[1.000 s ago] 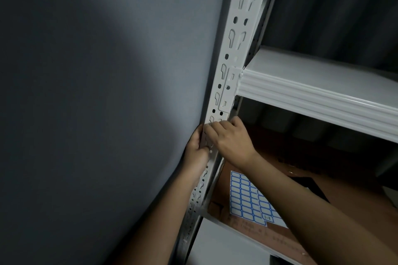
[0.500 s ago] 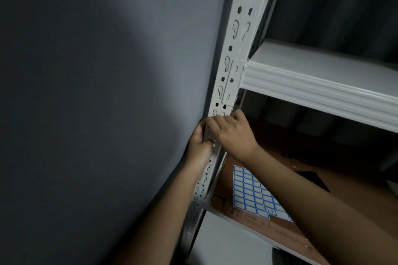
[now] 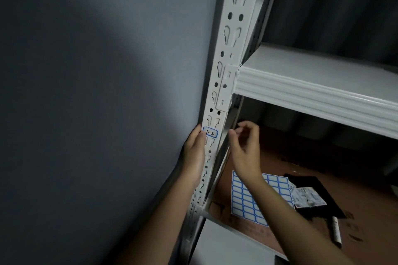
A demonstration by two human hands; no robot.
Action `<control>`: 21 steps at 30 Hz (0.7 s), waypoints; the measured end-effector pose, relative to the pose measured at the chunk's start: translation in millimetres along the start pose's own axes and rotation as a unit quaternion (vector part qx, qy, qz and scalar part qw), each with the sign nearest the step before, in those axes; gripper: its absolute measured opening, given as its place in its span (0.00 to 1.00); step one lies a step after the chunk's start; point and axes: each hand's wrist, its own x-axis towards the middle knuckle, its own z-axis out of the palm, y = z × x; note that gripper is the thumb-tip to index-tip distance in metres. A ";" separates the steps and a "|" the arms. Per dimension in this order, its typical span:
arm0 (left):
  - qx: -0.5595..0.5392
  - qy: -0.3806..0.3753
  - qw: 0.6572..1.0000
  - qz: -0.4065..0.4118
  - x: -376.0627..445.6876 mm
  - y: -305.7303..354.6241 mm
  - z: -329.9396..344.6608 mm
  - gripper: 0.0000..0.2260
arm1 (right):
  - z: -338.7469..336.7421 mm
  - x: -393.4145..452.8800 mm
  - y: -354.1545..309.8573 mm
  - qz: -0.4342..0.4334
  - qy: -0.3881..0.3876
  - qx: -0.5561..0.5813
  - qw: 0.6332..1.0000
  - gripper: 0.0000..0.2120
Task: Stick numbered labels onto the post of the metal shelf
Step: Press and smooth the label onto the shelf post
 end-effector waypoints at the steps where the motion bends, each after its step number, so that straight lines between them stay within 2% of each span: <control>1: 0.050 0.024 0.998 0.033 -3.4 0.5 1.5 0.15 | 3.6 -1.3 2.0 0.028 -0.003 0.025 0.999 0.12; 5: 0.229 0.086 0.960 0.135 -24.8 0.0 6.9 0.17 | 17.4 -5.4 4.7 0.046 -0.096 0.076 0.991 0.16; 10: 0.380 0.109 0.895 0.205 -30.0 -3.0 3.0 0.17 | 20.9 -4.2 9.4 0.040 -0.101 0.116 0.987 0.14; 13: 0.400 0.133 0.882 0.211 -27.1 -0.7 5.1 0.17 | 21.5 -4.8 9.2 0.048 -0.101 0.129 0.985 0.13; 16: 0.385 0.158 0.888 0.197 -25.0 -1.0 8.3 0.12 | 23.0 -5.4 6.5 0.055 -0.092 0.156 0.982 0.13; 21: 0.343 0.183 0.900 0.196 -20.1 -0.4 13.7 0.11 | 22.1 -4.1 10.6 0.062 -0.104 0.166 0.979 0.13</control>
